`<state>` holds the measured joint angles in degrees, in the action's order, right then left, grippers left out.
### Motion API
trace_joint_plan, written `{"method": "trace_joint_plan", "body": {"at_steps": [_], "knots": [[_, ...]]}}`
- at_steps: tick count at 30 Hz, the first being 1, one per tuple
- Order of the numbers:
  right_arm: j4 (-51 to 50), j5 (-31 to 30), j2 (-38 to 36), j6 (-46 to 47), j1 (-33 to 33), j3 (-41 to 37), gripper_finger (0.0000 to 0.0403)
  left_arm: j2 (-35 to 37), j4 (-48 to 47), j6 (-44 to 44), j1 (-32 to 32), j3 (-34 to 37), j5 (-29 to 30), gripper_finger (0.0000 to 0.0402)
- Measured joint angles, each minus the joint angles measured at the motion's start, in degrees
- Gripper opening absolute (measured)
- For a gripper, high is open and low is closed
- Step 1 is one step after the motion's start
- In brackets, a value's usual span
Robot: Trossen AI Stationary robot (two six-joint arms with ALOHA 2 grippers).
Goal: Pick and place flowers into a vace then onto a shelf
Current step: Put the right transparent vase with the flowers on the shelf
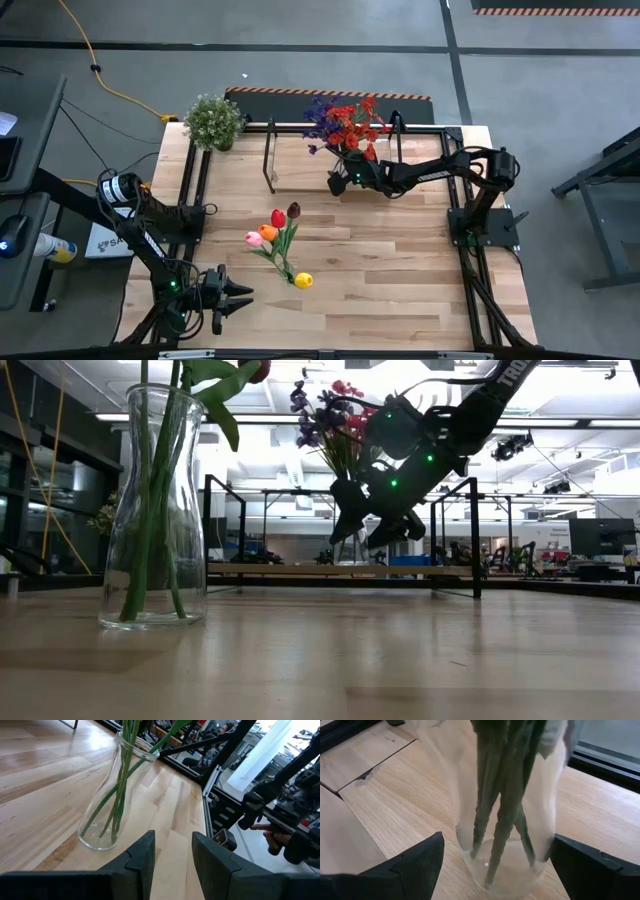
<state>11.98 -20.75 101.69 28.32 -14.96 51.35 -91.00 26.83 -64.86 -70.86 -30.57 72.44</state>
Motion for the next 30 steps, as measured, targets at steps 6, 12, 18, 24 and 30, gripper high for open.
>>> {"method": "trace_joint_plan", "body": {"at_steps": [6, 12, 18, 24, 30], "knots": [[0.52, 0.0, 0.0, 0.01, 0.0, 0.0, 0.0338, 0.0, 0.0, 0.0, -0.02, 0.0, 0.02, 0.0163], [0.99, 0.11, 0.0, 0.17, 0.0, -0.02, 0.0339, 0.0, 0.0, 0.02, -0.02, 0.0, 0.02, 0.0163], [1.12, 0.09, 0.04, 0.35, -0.01, -0.02, 0.0338, 0.0, 0.0, 0.03, 0.0, 0.0, 0.02, 0.0163], [0.47, 0.31, 0.04, 0.26, -0.39, 0.0, 0.0337, 0.0, 0.0, 0.03, 0.0, 0.0, 0.01, 0.0163], [0.39, 1.47, 0.02, 0.01, -0.38, 0.02, 0.0338, 0.0, -1.26, 0.03, -0.01, 0.0, 0.02, 0.0163]]}}
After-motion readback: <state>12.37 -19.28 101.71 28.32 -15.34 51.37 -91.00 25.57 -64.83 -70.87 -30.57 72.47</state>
